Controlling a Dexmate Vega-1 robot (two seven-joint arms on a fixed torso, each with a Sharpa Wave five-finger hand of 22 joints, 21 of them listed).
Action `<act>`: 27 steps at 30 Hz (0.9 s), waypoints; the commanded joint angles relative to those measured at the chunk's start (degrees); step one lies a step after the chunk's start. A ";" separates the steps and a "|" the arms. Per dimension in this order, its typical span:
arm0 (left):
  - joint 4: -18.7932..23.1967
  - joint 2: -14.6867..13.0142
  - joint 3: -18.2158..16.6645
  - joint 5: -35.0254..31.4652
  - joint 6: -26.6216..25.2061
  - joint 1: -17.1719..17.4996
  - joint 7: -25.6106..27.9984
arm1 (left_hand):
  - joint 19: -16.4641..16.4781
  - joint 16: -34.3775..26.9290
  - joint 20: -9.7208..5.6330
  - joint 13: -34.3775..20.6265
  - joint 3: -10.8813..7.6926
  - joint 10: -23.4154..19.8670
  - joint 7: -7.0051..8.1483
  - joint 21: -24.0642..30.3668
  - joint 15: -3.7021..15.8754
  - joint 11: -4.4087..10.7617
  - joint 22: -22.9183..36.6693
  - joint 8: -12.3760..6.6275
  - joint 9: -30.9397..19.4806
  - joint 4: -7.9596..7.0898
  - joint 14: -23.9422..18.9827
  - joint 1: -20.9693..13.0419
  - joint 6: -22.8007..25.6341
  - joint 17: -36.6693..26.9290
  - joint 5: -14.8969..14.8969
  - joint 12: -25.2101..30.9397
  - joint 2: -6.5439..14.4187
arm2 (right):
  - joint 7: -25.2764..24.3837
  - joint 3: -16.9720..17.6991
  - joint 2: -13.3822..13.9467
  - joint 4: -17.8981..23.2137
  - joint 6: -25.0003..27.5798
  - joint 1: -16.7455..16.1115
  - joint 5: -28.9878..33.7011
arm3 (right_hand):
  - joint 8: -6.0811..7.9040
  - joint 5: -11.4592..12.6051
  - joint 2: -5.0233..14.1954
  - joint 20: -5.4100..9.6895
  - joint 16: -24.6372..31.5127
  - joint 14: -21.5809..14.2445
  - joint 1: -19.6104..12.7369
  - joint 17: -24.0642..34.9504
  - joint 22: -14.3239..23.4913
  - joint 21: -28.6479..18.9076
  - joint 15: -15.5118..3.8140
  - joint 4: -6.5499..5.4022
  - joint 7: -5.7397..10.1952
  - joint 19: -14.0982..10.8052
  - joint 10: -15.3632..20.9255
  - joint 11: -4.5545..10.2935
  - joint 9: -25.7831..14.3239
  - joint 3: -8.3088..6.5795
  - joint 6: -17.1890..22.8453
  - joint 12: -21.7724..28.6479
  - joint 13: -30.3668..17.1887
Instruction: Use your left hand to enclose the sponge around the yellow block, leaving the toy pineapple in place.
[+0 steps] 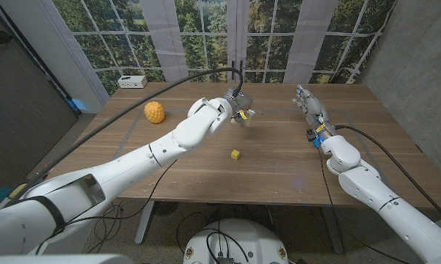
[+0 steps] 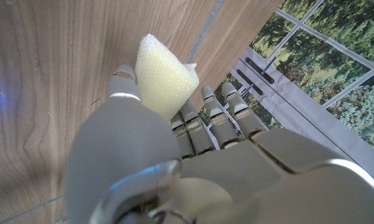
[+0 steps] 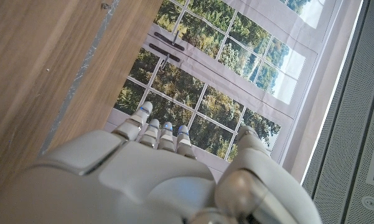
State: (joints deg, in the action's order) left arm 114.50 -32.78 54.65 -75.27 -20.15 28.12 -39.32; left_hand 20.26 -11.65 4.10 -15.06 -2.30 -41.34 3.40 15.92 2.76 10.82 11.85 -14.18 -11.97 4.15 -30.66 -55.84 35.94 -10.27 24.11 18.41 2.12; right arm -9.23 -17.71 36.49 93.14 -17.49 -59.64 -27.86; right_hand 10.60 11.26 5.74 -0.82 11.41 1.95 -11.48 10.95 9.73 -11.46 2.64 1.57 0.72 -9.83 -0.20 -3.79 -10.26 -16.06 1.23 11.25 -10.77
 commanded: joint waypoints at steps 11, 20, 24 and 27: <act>5.13 -0.71 -4.89 -0.31 6.39 7.24 -2.52 | 0.02 0.21 0.37 -0.38 0.59 -0.25 -0.19 0.10 6.90 -0.15 0.08 0.29 -0.22 -0.02 -0.21 -0.31 0.38 -0.12 0.00 -0.31 0.57 | -1.35 -0.10 -0.06 2.79 0.01 -1.62 1.74 | 0.10 0.21 0.16 -0.11 -0.16 -0.19 0.29 -0.02 0.23 0.19 0.23 0.19 0.35 -0.46 0.18 -0.09 -0.07 -0.12 0.05 0.06 -0.18; 5.63 -1.01 -5.07 -0.72 8.41 8.66 -2.75 | -0.05 0.24 0.37 -0.44 0.83 -0.25 0.02 0.07 6.89 -0.14 0.07 0.38 -0.24 -0.08 -0.20 -0.37 0.50 -0.12 -0.01 -0.44 0.58 | -1.81 -0.08 -0.31 3.21 -0.31 -2.19 2.18 | 0.09 0.21 0.15 -0.12 -0.16 -0.22 0.29 -0.02 0.23 0.17 0.20 0.22 0.47 -0.52 0.08 -0.15 -0.07 -0.13 0.02 0.01 -0.18; 5.41 -0.92 -5.03 -0.15 9.32 8.96 -3.67 | -0.07 0.26 0.41 -0.48 0.98 -0.28 -0.12 0.06 6.85 -0.21 0.07 0.45 -0.25 -0.12 -0.16 -0.39 0.54 -0.12 -0.02 -0.50 0.60 | -1.82 -0.21 -0.45 3.33 -0.39 -2.28 2.36 | 0.08 0.21 0.17 -0.10 -0.17 -0.20 0.30 -0.02 0.23 0.19 0.19 0.22 0.53 -0.49 0.07 -0.14 -0.07 -0.14 -0.02 0.01 -0.18; 5.28 -0.77 -4.99 -0.07 9.59 9.23 -4.26 | -0.07 0.29 0.45 -0.50 1.08 -0.29 -0.17 0.06 6.82 -0.15 0.07 0.53 -0.26 -0.15 -0.12 -0.42 0.49 -0.12 -0.02 -0.56 0.63 | -1.85 -0.27 -0.52 3.45 -0.39 -2.39 2.41 | 0.08 0.21 0.18 -0.15 -0.17 -0.22 0.31 -0.02 0.23 0.18 0.18 0.22 0.49 -0.52 0.17 -0.07 -0.07 -0.15 -0.02 0.04 -0.18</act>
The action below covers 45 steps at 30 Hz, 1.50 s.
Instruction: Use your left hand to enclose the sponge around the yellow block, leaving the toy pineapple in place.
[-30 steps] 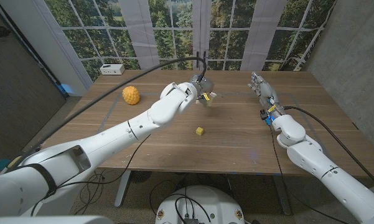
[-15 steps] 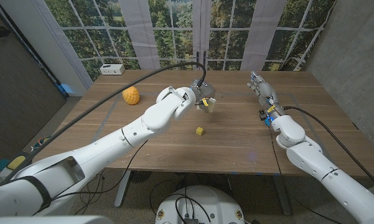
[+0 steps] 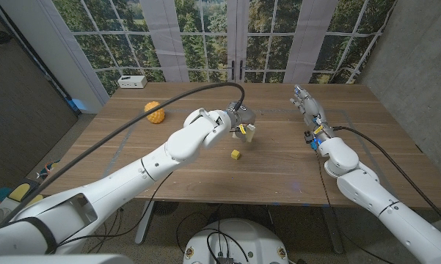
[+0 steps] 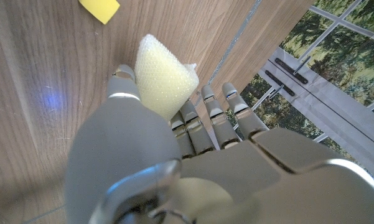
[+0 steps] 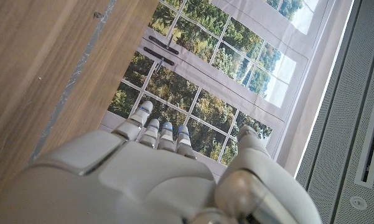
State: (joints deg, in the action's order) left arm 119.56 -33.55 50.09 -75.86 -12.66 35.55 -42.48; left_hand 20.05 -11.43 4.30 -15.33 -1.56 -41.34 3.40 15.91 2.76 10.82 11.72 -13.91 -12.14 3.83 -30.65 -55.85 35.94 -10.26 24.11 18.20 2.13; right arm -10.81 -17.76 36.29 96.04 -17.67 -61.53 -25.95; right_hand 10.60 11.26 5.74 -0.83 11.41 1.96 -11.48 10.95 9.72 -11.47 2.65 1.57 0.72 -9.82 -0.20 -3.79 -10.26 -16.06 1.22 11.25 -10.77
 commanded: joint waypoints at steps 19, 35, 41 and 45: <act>-1.86 0.86 1.00 -1.35 3.10 2.26 -2.17 | 0.09 0.13 0.20 -0.39 0.86 -0.28 -0.07 0.04 6.83 -0.20 0.20 0.54 -0.13 0.11 -0.02 -0.71 0.59 -0.14 -0.02 -0.65 0.73 | -0.22 0.07 -0.06 1.02 -0.56 -1.49 0.68 | 0.06 0.19 0.19 -0.17 -0.18 -0.22 0.36 -0.01 0.23 0.19 0.16 0.23 0.43 -0.54 0.14 -0.06 -0.08 -0.16 -0.12 0.02 -0.18; -3.43 1.47 2.34 -3.15 2.97 1.91 -6.97 | 0.10 0.16 0.16 -0.50 1.19 -0.39 -0.04 0.04 6.89 -0.16 0.19 0.64 -0.16 0.15 0.02 -1.04 0.80 -0.13 -0.01 -0.82 0.79 | -0.26 0.07 -0.29 0.78 -0.75 -1.89 0.54 | 0.05 0.18 0.16 -0.18 -0.16 -0.27 0.42 0.00 0.23 0.19 0.20 0.23 0.40 -0.56 0.19 0.18 -0.08 -0.16 -0.16 0.03 -0.18; -4.49 1.75 2.83 -5.27 2.80 1.88 -7.79 | 0.00 0.19 0.12 -0.54 1.37 -0.33 -0.04 0.00 6.84 -0.15 0.19 0.75 -0.17 0.11 0.10 -1.07 0.72 -0.13 -0.01 -0.92 0.78 | -0.42 0.17 -0.13 1.02 -0.75 -2.19 0.72 | 0.07 0.18 0.19 -0.18 -0.16 -0.29 0.44 0.01 0.23 0.20 0.18 0.22 0.40 -0.56 0.18 0.16 -0.08 -0.17 -0.13 0.02 -0.18; -5.65 1.86 3.09 -4.70 3.60 1.41 -6.92 | -0.15 0.38 0.11 -0.59 1.72 -0.02 0.20 -0.06 6.79 -0.26 0.18 1.14 -0.18 0.01 0.67 -0.94 -0.04 -0.14 -0.04 -1.15 0.62 | -0.55 0.29 -0.11 1.29 -0.67 -2.33 0.65 | 0.07 0.18 0.20 -0.19 -0.16 -0.30 0.44 0.00 0.23 0.19 0.26 0.23 0.37 -0.58 0.25 0.13 -0.08 -0.18 -0.14 0.05 -0.18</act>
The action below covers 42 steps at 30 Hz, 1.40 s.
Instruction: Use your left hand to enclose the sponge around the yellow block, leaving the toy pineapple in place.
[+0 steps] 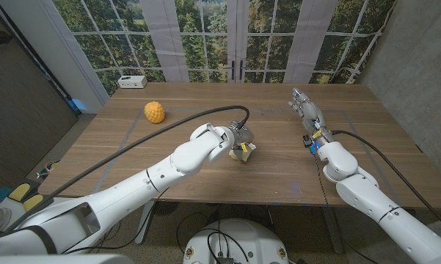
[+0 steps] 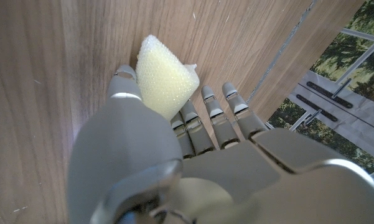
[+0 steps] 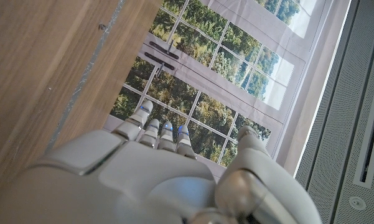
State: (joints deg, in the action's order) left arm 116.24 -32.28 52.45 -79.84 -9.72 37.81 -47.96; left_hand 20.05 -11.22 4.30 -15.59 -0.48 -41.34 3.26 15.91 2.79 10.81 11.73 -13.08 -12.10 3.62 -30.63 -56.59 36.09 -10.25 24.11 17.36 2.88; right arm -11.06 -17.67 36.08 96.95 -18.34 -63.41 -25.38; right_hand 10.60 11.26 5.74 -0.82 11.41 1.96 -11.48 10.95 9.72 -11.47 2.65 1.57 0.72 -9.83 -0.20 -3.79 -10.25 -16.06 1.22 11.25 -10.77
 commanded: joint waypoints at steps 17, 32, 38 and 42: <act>-5.32 3.26 2.34 2.30 1.61 -5.83 -9.80 | -2.58 0.57 1.65 0.64 6.78 8.06 -1.10 -1.24 3.21 -2.77 0.05 2.94 0.30 -1.97 5.11 4.41 -10.52 -0.49 0.01 -4.56 -4.57 | -0.76 0.58 -0.31 -0.56 0.19 -0.05 -0.18 | 0.17 0.20 0.34 -0.11 -0.13 -0.39 0.46 0.02 0.23 0.19 0.13 0.20 0.37 -0.60 0.36 0.23 -0.09 -0.25 0.09 0.08 -0.18; 1.09 2.02 -0.55 2.14 -2.32 -6.84 -14.15 | -4.13 0.63 2.66 1.52 11.82 14.12 -2.43 -2.07 -0.72 -7.87 -0.03 3.23 0.85 -4.30 9.11 9.19 -19.56 -0.59 0.75 -6.00 -7.42 | -0.92 0.10 -0.85 -1.13 0.55 1.27 0.06 | 0.21 0.23 0.89 0.03 0.01 -0.69 0.62 0.10 0.23 0.11 0.03 -0.08 0.31 -0.88 0.66 0.25 -0.09 -0.43 0.25 0.16 -0.18; 2.03 1.44 -1.92 6.77 -1.05 -6.89 -15.23 | -3.91 0.08 2.77 1.77 12.95 12.53 -2.59 -2.00 -0.87 -7.62 0.00 2.34 0.95 -5.37 8.34 10.88 -18.62 -0.61 0.91 -5.04 -7.24 | -1.37 -0.05 -0.97 -0.95 0.56 1.54 0.66 | 0.21 0.23 0.91 0.01 0.01 -0.73 0.64 0.09 0.23 0.12 0.08 -0.10 0.25 -0.91 1.14 0.13 -0.09 -0.45 0.29 0.33 -0.19; 3.43 0.55 -3.76 12.20 -0.37 -5.87 -13.94 | -2.29 -0.99 2.16 2.52 14.54 1.63 -2.25 -1.55 1.87 -2.74 -0.05 0.30 1.13 -6.04 4.62 10.22 -11.01 -0.29 1.83 -1.28 -5.83 | -2.15 0.02 -1.20 -0.56 0.74 1.47 1.00 | 0.20 0.23 0.92 0.00 0.01 -0.77 0.65 0.09 0.23 0.11 0.06 -0.12 0.23 -0.93 1.16 0.18 -0.09 -0.47 0.28 0.32 -0.19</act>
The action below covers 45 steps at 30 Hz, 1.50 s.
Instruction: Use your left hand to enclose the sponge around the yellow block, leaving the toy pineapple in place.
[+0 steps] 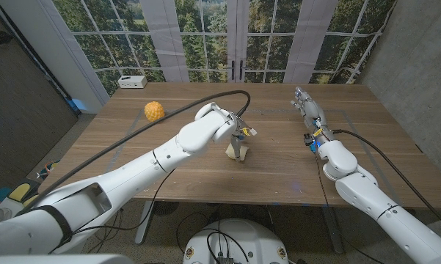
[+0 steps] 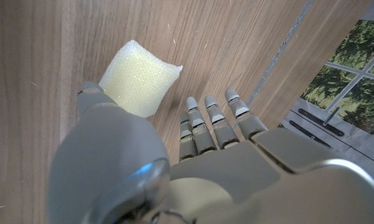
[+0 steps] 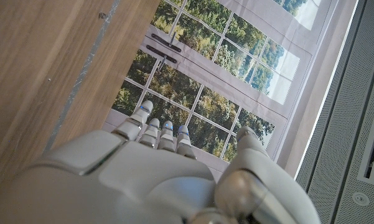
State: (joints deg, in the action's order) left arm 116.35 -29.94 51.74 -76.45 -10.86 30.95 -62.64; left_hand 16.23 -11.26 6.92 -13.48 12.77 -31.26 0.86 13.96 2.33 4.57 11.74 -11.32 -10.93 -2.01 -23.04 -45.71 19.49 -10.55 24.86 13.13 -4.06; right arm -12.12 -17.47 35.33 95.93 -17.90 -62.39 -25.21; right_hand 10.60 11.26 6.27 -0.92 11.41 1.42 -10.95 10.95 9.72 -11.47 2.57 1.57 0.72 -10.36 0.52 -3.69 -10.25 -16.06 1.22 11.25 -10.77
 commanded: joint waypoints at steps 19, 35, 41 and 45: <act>3.12 -3.06 -2.64 13.06 -0.31 0.70 2.44 | 4.12 -1.88 -2.83 1.49 2.07 -17.78 -0.46 1.07 5.44 4.61 -0.12 -2.17 -0.03 0.16 -9.80 -5.29 14.63 0.33 1.81 4.71 4.00 | -3.50 0.06 -1.34 1.24 -0.15 -0.04 2.55 | 0.16 0.21 0.52 0.16 0.15 -0.72 0.19 0.09 0.23 0.09 0.07 -0.24 0.42 -0.55 0.46 0.09 -0.08 -0.56 0.24 0.25 -0.20; 5.54 -4.24 -2.56 12.34 -1.46 0.74 6.51 | 5.82 -0.61 -3.11 1.87 3.06 -23.70 -0.89 1.41 6.52 5.24 -0.12 -0.23 -0.06 -0.04 -13.45 -8.53 15.87 0.50 1.58 3.86 6.76 | -2.97 0.16 -1.37 0.35 0.46 0.54 1.89 | 0.04 0.20 0.51 0.15 0.08 -0.75 0.19 0.08 0.22 0.12 0.10 -0.27 0.67 -0.58 0.05 0.35 -0.09 -0.63 -0.06 0.05 -0.21; 3.99 -2.99 -1.36 4.47 -2.90 1.18 7.96 | 6.25 0.27 -2.84 1.00 0.30 -18.14 -0.04 1.64 6.21 4.74 0.09 0.28 -0.15 -0.12 -12.66 -12.04 14.98 0.35 1.13 1.50 13.02 | -2.64 0.21 -1.48 -0.34 0.27 0.66 1.35 | 0.07 0.20 0.50 0.14 0.03 -0.69 0.17 0.07 0.22 0.13 0.09 -0.25 0.70 -0.58 0.01 0.27 -0.09 -0.66 -0.03 0.03 -0.22; 1.21 -1.58 -0.60 7.34 -1.12 -1.88 2.32 | 5.15 1.05 -1.57 0.93 1.29 -12.64 0.88 1.23 4.92 3.78 0.13 1.27 -0.13 -0.74 -9.25 -11.38 10.81 0.34 -0.45 -0.61 11.67 | -2.66 0.25 -1.55 -0.61 0.01 0.67 1.31 | 0.08 0.19 0.43 0.09 0.02 -0.73 0.17 0.06 0.22 0.14 0.13 -0.24 0.70 -0.58 0.04 0.30 -0.09 -0.65 0.00 0.04 -0.22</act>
State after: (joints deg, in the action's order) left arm 121.07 -33.63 49.41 -66.44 -12.74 32.22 -55.08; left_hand 21.78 -10.41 4.44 -12.32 13.14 -46.39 1.63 15.08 3.25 8.80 11.61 -10.40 -10.94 -2.27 -33.81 -57.85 32.50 -10.02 25.13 13.44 8.24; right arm -15.08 -17.36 33.93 96.14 -17.59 -61.88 -23.43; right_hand 10.60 11.26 6.27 -0.92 11.41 1.02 -10.95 10.95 9.72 -11.47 2.56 1.33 0.93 -10.35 0.82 -3.38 -10.25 -16.30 1.44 11.25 -10.77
